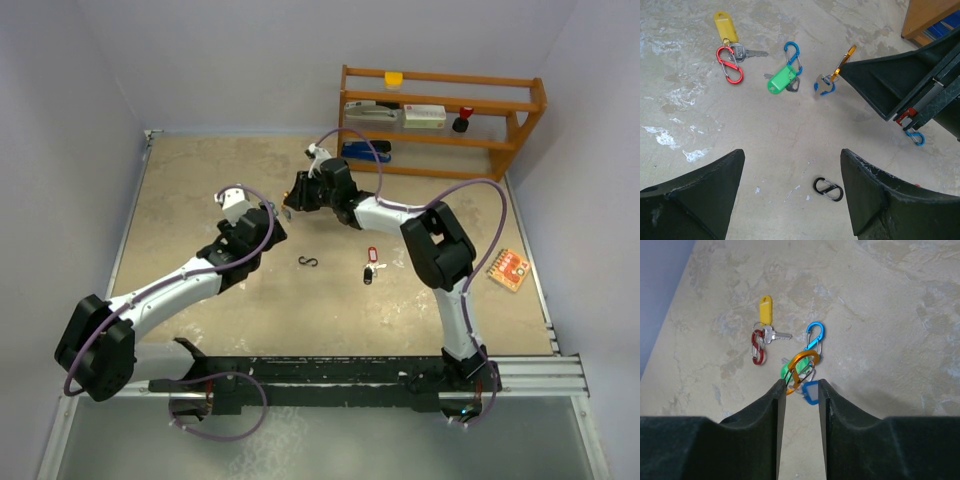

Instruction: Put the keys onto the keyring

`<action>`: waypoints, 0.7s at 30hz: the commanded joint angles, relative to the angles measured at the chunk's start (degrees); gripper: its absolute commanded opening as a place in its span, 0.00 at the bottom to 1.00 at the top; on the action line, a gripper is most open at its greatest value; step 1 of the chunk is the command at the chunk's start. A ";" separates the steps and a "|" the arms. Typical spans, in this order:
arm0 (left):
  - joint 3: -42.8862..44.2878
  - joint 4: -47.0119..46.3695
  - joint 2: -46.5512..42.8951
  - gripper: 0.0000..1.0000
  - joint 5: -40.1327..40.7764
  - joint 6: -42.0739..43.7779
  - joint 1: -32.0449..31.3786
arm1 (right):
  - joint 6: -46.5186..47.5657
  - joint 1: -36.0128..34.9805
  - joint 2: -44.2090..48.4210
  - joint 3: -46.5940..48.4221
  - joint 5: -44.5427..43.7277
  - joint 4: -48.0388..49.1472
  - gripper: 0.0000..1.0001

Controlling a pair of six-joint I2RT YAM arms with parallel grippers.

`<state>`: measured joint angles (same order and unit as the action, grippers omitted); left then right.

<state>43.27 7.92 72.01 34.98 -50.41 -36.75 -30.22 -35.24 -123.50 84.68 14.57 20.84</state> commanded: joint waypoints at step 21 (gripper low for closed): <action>1.60 0.74 -2.68 0.77 2.37 0.47 1.82 | -1.33 1.23 -0.36 6.29 -0.77 -4.71 0.43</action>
<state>43.27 8.64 71.85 35.66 -50.37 -36.36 -31.83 -34.11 -123.50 87.92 14.46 17.72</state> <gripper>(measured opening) 0.752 0.434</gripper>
